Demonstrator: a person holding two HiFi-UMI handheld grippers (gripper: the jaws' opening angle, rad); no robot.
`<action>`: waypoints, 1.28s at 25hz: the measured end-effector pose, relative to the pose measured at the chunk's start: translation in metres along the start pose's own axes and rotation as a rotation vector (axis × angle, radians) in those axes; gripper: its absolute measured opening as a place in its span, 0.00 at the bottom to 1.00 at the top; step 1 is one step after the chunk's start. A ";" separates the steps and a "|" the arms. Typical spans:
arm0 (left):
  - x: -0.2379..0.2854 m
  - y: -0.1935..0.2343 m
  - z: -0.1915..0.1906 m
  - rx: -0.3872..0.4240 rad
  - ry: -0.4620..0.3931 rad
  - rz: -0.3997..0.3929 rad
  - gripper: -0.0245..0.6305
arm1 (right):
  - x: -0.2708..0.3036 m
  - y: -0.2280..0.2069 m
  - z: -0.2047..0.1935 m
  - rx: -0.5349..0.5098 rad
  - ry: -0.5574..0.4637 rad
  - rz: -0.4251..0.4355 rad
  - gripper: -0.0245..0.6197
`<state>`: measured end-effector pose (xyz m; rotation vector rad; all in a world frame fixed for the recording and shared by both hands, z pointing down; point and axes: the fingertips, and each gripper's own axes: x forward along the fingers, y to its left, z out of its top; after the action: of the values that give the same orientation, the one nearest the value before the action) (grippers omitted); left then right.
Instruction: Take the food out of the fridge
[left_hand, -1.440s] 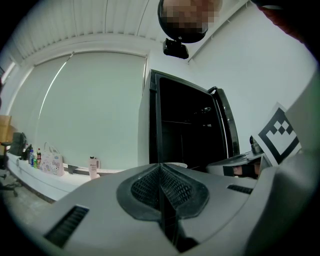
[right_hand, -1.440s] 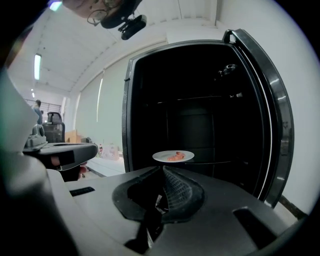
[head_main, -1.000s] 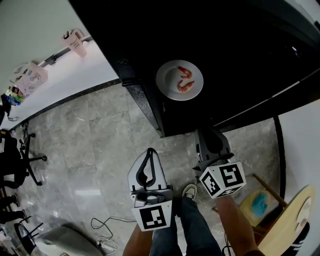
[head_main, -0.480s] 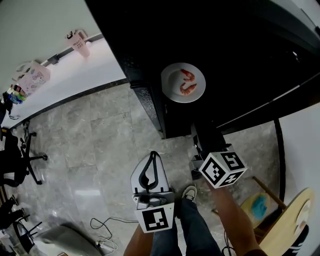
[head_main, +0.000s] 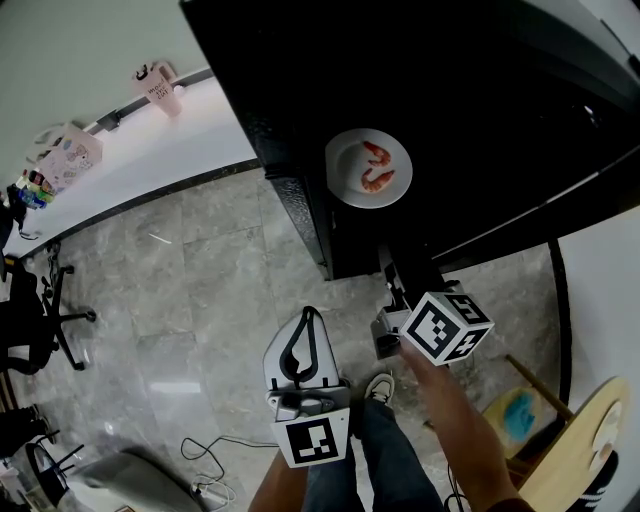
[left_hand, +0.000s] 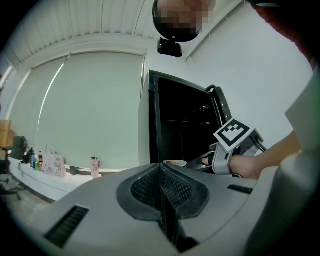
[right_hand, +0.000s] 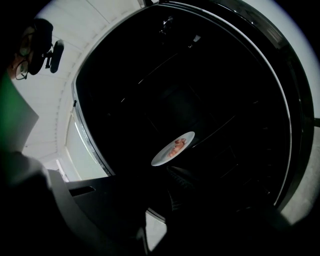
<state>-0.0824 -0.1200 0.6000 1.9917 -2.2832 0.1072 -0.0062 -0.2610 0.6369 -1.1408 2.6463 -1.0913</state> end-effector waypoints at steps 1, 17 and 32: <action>0.000 0.000 0.000 0.000 0.001 0.000 0.06 | 0.001 0.000 0.000 0.013 0.000 0.003 0.08; -0.001 0.005 0.002 0.000 -0.002 0.005 0.06 | 0.021 -0.006 0.005 0.290 -0.019 0.064 0.13; 0.001 0.003 -0.002 0.000 0.010 0.002 0.06 | 0.040 -0.011 0.013 0.671 -0.089 0.178 0.18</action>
<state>-0.0855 -0.1198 0.6024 1.9841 -2.2796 0.1178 -0.0241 -0.3002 0.6421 -0.7703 1.9957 -1.6505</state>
